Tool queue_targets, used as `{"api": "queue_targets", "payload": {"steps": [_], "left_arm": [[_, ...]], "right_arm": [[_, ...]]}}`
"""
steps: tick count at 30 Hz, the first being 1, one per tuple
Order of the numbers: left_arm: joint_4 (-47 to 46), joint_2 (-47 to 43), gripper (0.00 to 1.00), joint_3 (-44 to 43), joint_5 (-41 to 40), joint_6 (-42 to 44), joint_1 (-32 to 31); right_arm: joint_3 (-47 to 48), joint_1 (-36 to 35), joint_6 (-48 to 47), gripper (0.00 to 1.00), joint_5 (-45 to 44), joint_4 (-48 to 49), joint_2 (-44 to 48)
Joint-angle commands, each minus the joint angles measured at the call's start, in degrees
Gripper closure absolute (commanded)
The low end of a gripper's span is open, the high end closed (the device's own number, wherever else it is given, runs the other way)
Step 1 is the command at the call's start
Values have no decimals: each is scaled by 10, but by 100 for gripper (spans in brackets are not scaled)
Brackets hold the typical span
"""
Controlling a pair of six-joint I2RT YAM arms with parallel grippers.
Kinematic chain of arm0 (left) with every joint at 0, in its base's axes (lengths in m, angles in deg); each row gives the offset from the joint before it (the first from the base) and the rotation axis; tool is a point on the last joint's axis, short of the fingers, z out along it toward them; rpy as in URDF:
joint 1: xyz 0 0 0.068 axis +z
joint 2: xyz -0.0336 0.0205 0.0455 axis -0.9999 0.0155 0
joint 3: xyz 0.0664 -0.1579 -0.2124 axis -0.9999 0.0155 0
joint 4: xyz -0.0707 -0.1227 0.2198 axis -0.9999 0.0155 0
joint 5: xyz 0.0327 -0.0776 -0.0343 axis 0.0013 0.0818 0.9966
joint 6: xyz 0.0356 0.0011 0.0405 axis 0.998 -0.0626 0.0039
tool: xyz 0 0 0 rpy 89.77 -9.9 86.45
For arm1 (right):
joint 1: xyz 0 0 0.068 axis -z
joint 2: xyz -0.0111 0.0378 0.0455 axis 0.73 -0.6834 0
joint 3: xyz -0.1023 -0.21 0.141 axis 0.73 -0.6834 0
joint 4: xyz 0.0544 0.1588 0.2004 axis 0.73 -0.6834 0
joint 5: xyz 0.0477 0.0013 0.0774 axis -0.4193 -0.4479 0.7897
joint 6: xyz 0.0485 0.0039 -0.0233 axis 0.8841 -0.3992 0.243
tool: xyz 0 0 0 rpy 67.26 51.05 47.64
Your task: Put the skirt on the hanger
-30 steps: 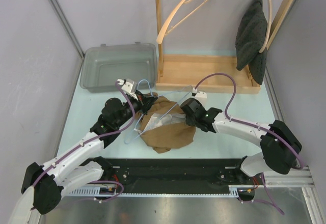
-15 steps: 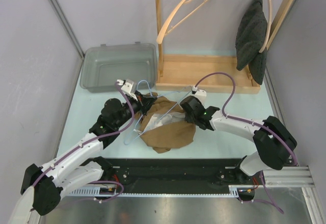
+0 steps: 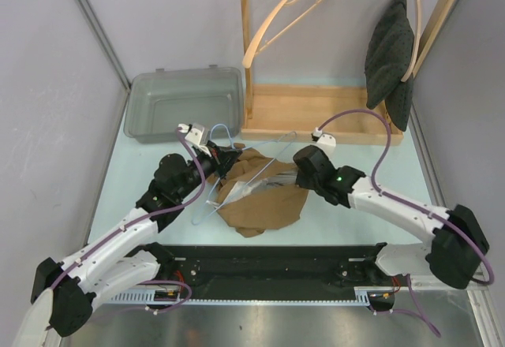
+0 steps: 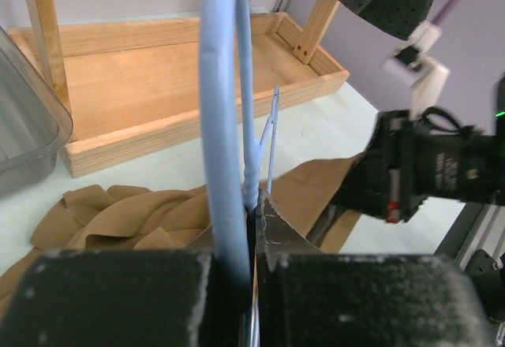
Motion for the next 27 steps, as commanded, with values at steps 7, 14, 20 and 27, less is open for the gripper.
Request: {"api": "queue_targets", "payload": {"steps": [7,14,20,27], "left_arm": [[-24,-8,100,-1,-2,0,-6],[-28,-3,100,-6,-1,2,-7],[-28,-4,100,-3,-1,1,-9],[-27,-6,100,-2,-3,0,-11]], "right_arm": [[7,44,0,97,74,-42,87],[7,66,-20,89,181,-41,72],[7,71,-25,85,194,-50,64],[7,73,-28,100,190,-49,49]]}}
